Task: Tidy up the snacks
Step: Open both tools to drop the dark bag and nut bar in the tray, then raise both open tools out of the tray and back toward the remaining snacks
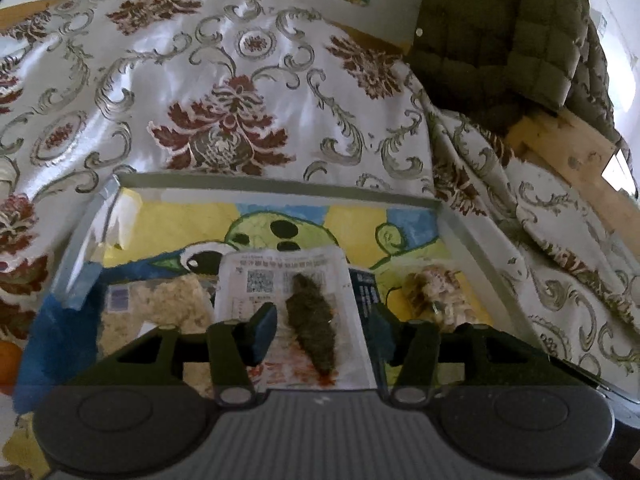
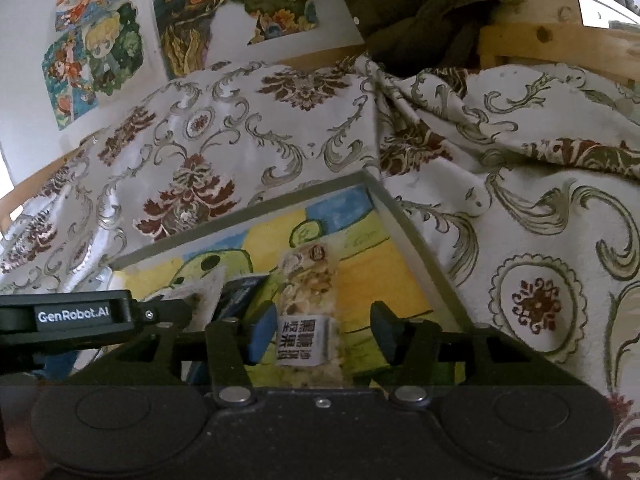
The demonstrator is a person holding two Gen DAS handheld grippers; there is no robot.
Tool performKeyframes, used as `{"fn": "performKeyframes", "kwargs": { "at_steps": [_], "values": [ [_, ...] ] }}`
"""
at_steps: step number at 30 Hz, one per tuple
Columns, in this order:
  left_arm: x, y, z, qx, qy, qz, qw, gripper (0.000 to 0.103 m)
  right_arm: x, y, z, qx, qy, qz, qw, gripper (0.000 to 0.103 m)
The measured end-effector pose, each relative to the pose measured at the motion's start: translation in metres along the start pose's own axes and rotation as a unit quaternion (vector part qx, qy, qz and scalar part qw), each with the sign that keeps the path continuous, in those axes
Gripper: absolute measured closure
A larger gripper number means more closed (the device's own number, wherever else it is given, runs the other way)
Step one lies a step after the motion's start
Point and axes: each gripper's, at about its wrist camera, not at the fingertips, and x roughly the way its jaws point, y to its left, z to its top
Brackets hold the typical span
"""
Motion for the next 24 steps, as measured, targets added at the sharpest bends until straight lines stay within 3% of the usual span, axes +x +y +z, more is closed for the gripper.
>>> {"fn": "performKeyframes", "kwargs": {
  "at_steps": [3, 8, 13, 16, 24],
  "values": [
    [-0.015, -0.002, 0.004, 0.002, -0.016, 0.003, 0.9999, 0.034, -0.015, 0.002, 0.006, 0.001, -0.021, 0.005, 1.0, 0.032],
    [-0.055, -0.007, 0.008, -0.003, -0.072, 0.019, 0.9972, 0.014, -0.046, 0.004, 0.02, 0.007, -0.045, 0.002, 0.999, 0.019],
    [-0.097, -0.014, 0.007, -0.007, -0.12, 0.037, 0.9921, 0.002, -0.086, 0.002, 0.031, 0.018, -0.069, 0.008, 0.997, 0.008],
    [-0.122, -0.018, 0.001, -0.008, -0.14, 0.048, 0.989, 0.001, -0.113, 0.004, 0.035, 0.01, -0.085, 0.008, 0.996, 0.001],
    [-0.177, -0.026, -0.024, -0.007, -0.159, 0.066, 0.9851, 0.0, -0.182, 0.011, 0.028, -0.003, -0.114, 0.009, 0.993, 0.001]
  ]
}}
